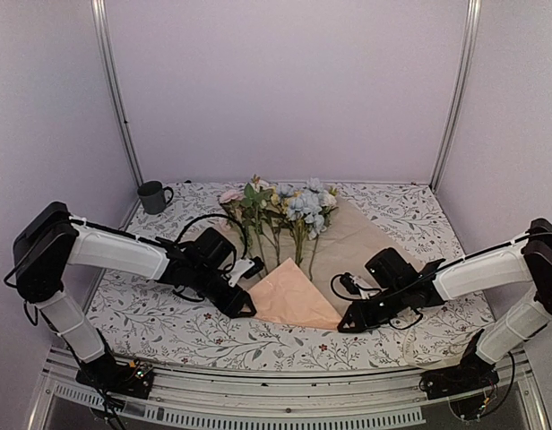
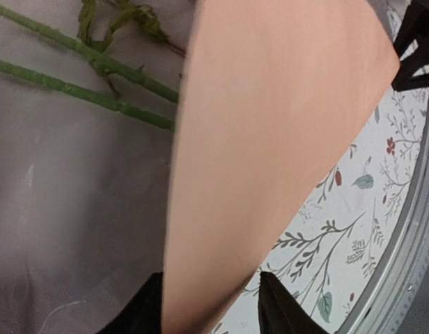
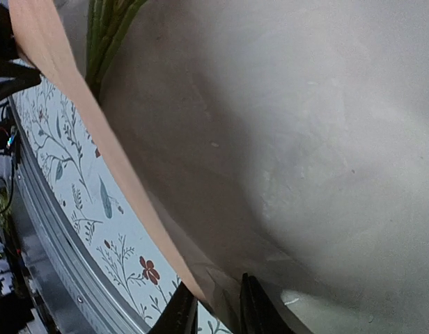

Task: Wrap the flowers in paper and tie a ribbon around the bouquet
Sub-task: Press the fold line of the 1/4-folded wrapping paper.

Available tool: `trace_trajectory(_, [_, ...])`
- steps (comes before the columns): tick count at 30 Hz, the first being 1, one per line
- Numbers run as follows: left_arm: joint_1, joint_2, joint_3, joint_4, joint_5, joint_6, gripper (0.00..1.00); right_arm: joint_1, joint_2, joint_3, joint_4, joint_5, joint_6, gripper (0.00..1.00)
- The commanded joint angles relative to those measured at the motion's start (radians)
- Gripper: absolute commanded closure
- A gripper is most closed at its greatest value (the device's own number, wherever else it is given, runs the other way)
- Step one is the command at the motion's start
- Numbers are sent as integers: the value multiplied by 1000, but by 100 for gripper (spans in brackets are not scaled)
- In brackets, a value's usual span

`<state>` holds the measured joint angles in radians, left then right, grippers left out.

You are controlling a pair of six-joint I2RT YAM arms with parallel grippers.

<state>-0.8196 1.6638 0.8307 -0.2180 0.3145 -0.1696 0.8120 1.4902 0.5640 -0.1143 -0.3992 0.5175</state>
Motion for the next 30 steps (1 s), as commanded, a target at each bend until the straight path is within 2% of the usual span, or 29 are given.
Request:
trace_trajectory(1, [6,12,-24,71,159,-7,74,0,-22,12,-114,1,-42,71])
trace_trajectory(4, [6,19,-34,80,188,-7,96,-1,-66,15,-128,-27,-75,58])
trace_trajectory(5, [6,21,-34,80,192,-5,100,-1,-82,20,-133,-30,-85,54])
trace_trajectory(9, [6,32,-38,81,217,-5,100,-1,-102,58,-141,-11,-122,45])
trace_trajectory(12, [6,31,-39,74,228,-6,100,0,-65,99,-122,-3,-150,45])
trace_trajectory(17, [2,8,-54,68,248,-17,100,0,5,138,-37,-74,-159,49])
trace_trajectory(20, [-3,-3,-69,69,257,-22,100,11,31,152,-17,-87,-154,53])
trace_trajectory(22, [-8,-5,-77,68,265,-25,100,18,34,150,0,-91,-150,59])
trace_trajectory(27, [-27,-3,-79,71,304,-32,100,20,24,121,34,-105,-113,93])
trace_trajectory(28, [-33,-7,-80,73,315,-34,100,19,17,111,32,-101,-109,98])
trace_trajectory(30, [-39,-22,-88,79,321,-39,95,17,6,88,30,-82,-98,100])
